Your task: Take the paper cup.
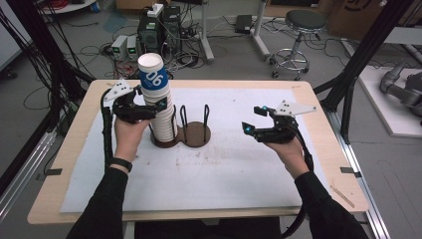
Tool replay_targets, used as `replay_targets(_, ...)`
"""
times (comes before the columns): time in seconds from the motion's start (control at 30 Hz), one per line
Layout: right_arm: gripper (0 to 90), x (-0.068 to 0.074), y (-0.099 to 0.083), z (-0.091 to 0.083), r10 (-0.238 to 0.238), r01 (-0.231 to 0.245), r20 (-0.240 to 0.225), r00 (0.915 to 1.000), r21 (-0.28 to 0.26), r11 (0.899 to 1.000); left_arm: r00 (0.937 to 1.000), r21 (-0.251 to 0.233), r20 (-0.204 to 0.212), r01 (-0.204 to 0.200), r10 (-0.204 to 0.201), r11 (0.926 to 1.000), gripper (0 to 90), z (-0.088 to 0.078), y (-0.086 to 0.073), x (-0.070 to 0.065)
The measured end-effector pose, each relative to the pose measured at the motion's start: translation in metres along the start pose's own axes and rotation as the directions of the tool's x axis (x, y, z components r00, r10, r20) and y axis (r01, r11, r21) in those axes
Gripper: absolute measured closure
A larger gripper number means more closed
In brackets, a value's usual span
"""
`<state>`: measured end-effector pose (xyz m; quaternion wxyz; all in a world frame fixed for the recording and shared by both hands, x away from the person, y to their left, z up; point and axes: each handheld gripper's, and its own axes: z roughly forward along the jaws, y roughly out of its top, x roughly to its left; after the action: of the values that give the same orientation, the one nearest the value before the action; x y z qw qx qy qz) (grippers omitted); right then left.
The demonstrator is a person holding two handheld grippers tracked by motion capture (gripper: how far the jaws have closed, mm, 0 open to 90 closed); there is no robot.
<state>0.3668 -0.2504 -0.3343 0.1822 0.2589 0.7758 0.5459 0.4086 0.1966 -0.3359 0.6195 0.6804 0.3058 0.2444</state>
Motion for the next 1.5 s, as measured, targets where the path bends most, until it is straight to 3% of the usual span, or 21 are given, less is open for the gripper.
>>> replay_targets(0.4, 23.6, 0.005, 0.052, 0.033, -0.029, 0.025, -0.059, 0.9978, -0.056, 0.998, 1.0000, -0.001, 0.002, 0.000, 0.000, 1.0000, 11.6, 0.000, 0.000, 0.001)
replay_targets(0.8, 23.6, 0.021, 0.106, 0.077, -0.064, 0.051, -0.124, 0.9902, -0.104, 0.993, 1.0000, -0.002, 0.002, 0.004, -0.004, 1.0000, 11.6, 0.000, 0.000, 0.000)
replay_targets(1.0, 23.7, 0.032, 0.127, 0.097, -0.093, 0.078, -0.130, 0.9871, -0.119, 0.990, 1.0000, -0.002, 0.002, -0.001, 0.001, 1.0000, 11.6, 0.000, 0.000, 0.000)
replay_targets(1.5, 22.1, 0.057, 0.177, 0.141, -0.072, 0.046, -0.209, 0.9753, -0.126, 0.991, 1.0000, -0.001, 0.004, -0.002, 0.002, 1.0000, 11.6, 0.000, 0.000, 0.000)
